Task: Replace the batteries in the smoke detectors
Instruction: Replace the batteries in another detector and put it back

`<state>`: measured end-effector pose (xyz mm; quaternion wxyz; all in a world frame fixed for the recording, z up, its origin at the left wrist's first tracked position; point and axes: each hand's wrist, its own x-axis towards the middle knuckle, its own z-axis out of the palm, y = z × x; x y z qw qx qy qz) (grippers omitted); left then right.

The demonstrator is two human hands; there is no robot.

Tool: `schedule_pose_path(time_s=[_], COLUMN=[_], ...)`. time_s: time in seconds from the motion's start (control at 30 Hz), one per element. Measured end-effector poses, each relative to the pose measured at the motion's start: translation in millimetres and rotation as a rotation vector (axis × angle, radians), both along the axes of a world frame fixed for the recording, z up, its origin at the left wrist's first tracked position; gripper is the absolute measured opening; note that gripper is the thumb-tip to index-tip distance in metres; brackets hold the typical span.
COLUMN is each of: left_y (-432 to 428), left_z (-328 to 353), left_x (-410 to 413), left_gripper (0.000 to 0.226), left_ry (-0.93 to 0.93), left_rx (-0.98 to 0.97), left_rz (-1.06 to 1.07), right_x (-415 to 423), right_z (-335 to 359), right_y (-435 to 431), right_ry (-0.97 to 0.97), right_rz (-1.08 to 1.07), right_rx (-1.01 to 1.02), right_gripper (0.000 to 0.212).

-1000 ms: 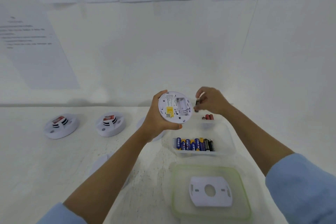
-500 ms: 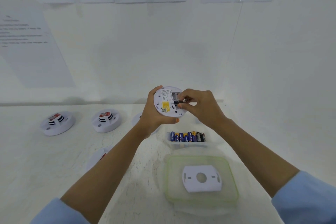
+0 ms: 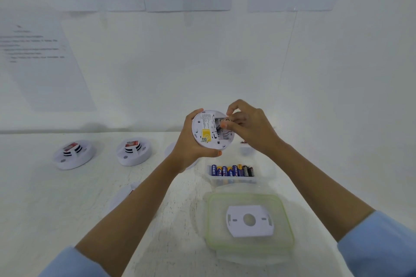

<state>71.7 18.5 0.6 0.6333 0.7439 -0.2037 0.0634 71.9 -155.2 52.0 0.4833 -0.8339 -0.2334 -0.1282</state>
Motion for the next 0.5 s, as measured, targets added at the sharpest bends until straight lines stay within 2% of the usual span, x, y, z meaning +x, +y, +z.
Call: schedule_pose_path(time_s=[0.13, 0.3, 0.5], left_y=[-2.5, -4.7, -3.0], left_z=[-0.3, 0.7, 4.2], left_x=[-0.9, -1.9, -4.8], left_gripper=[0.103, 0.103, 0.104], left_ry=[0.017, 0.020, 0.017], left_rx=[0.012, 0.004, -0.001], left_rz=[-0.034, -0.034, -0.033], right_x=[6.3, 10.4, 8.4], right_z=[3.7, -3.4, -2.1], right_y=[6.2, 11.7, 8.9], right_ry=[-0.085, -0.123, -0.046], right_rz=[-0.103, -0.135, -0.093], right_rx=[0.057, 0.012, 0.047], right_gripper=[0.012, 0.015, 0.017])
